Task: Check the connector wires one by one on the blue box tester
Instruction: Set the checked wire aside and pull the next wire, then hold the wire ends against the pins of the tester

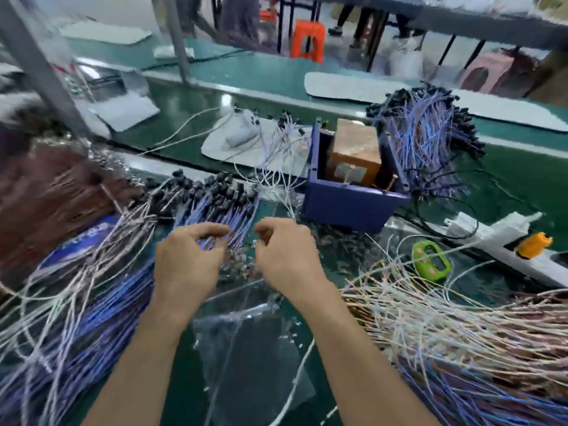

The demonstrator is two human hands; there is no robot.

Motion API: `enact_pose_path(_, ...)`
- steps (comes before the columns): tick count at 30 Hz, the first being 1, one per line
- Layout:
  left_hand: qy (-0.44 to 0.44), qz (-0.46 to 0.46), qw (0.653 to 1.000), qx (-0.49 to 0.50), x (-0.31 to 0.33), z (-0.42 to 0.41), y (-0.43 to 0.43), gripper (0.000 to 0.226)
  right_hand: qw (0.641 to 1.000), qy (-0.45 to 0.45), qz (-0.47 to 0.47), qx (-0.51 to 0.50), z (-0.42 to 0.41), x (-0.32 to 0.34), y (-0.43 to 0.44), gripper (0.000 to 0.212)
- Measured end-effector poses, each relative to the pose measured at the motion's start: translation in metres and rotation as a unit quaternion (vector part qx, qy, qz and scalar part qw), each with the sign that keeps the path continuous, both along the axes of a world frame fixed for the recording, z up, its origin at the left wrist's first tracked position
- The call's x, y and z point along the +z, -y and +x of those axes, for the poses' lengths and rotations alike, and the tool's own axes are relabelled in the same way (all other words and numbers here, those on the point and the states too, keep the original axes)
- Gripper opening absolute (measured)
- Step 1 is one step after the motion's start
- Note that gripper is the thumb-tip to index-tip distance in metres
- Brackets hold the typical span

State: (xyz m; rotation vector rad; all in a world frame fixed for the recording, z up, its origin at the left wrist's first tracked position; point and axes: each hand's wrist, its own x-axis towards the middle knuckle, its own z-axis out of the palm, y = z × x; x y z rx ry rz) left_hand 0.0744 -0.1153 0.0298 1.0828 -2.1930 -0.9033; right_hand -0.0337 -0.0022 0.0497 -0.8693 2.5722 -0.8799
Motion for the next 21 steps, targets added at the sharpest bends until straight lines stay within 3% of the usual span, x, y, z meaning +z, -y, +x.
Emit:
enact_pose_path(4, 0.047, -0.037, 0.998, 0.001, -0.009, 0.005, 0.021, 0.042, 0.998, 0.053, 0.016, 0.033, -0.018, -0.007, 0.033, 0.061)
enact_pose_path(8, 0.093, -0.027, 0.995, -0.003, -0.019, 0.001, 0.030, 0.050, 0.999, 0.041, 0.017, 0.008, -0.035, -0.011, 0.062, 0.047)
enact_pose_path(12, 0.085, -0.048, 0.995, 0.020, -0.022, -0.005, 0.039, 0.036, 0.999, 0.018, 0.013, -0.033, -0.049, -0.008, 0.087, 0.014)
enact_pose_path(18, 0.111, -0.058, 0.992, 0.035, -0.020, -0.017, 0.053, 0.014, 0.997, 0.060, 0.009, 0.050, -0.039, -0.013, 0.107, 0.011)
enact_pose_path(21, 0.111, -0.060, 0.991, 0.039, -0.019, -0.021, 0.058, 0.007, 0.997, 0.032, 0.026, 0.073, -0.036, -0.017, 0.107, 0.013)
